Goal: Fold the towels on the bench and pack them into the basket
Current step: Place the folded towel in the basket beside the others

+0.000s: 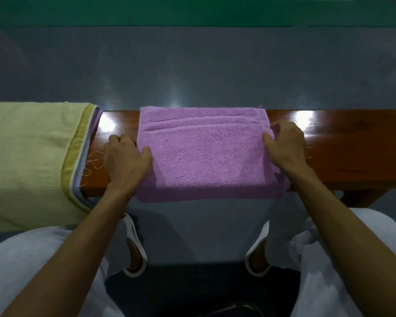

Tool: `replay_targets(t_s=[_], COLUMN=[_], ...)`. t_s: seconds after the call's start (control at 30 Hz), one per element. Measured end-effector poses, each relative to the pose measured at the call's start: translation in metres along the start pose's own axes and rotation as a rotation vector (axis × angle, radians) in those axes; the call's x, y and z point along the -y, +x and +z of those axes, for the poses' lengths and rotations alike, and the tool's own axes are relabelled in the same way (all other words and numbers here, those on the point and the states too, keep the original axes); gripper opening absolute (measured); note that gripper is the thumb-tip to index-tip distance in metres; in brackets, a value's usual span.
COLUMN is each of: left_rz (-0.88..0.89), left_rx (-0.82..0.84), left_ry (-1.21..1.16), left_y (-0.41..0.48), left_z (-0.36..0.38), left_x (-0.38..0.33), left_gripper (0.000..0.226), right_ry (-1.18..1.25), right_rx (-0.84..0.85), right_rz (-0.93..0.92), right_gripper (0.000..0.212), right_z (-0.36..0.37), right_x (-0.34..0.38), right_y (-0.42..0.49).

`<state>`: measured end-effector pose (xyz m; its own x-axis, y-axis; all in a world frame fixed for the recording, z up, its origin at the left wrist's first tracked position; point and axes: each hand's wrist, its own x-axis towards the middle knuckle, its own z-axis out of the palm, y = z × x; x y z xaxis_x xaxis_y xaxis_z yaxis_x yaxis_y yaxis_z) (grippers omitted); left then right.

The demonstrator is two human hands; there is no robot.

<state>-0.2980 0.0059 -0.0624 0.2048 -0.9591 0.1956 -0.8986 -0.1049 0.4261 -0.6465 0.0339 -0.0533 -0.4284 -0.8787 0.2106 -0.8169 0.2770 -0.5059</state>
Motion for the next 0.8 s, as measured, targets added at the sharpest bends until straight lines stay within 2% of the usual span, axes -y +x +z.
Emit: replay_targets(t_s=[0.13, 0.3, 0.37, 0.5, 0.6, 0.7, 0.8], left_rz=[-0.004, 0.100, 0.108, 0.096, 0.007, -0.115, -0.167], left_rx=[0.014, 0.075, 0.068, 0.099, 0.170, 0.207, 0.208], left_ry=[-0.020, -0.121, -0.123, -0.246, -0.393, -0.532, -0.612], left_y=[0.005, 0.005, 0.006, 0.008, 0.016, 0.023, 0.022], left_z=[0.004, 0.007, 0.008, 0.001, -0.005, -0.006, -0.011], left_x=[0.004, -0.004, -0.005, -0.006, -0.003, 0.002, 0.003], left_gripper=[0.043, 0.025, 0.023, 0.016, 0.018, 0.023, 0.038], right_ry=[-0.029, -0.149, -0.139, -0.010, 0.169, 0.249, 0.323], right_rx=[-0.003, 0.051, 0.076, 0.046, 0.035, 0.099, 0.169], right_rz=[0.094, 0.148, 0.142, 0.104, 0.124, 0.188, 0.208], right_gripper=[0.022, 0.033, 0.027, 0.014, 0.016, 0.016, 0.029], right_z=[-0.002, -0.003, -0.002, -0.003, -0.009, -0.009, -0.010], right_x=[-0.003, 0.004, 0.006, 0.011, 0.011, 0.007, 0.002], right_y=[-0.001, -0.003, -0.002, -0.002, 0.002, 0.005, 0.006])
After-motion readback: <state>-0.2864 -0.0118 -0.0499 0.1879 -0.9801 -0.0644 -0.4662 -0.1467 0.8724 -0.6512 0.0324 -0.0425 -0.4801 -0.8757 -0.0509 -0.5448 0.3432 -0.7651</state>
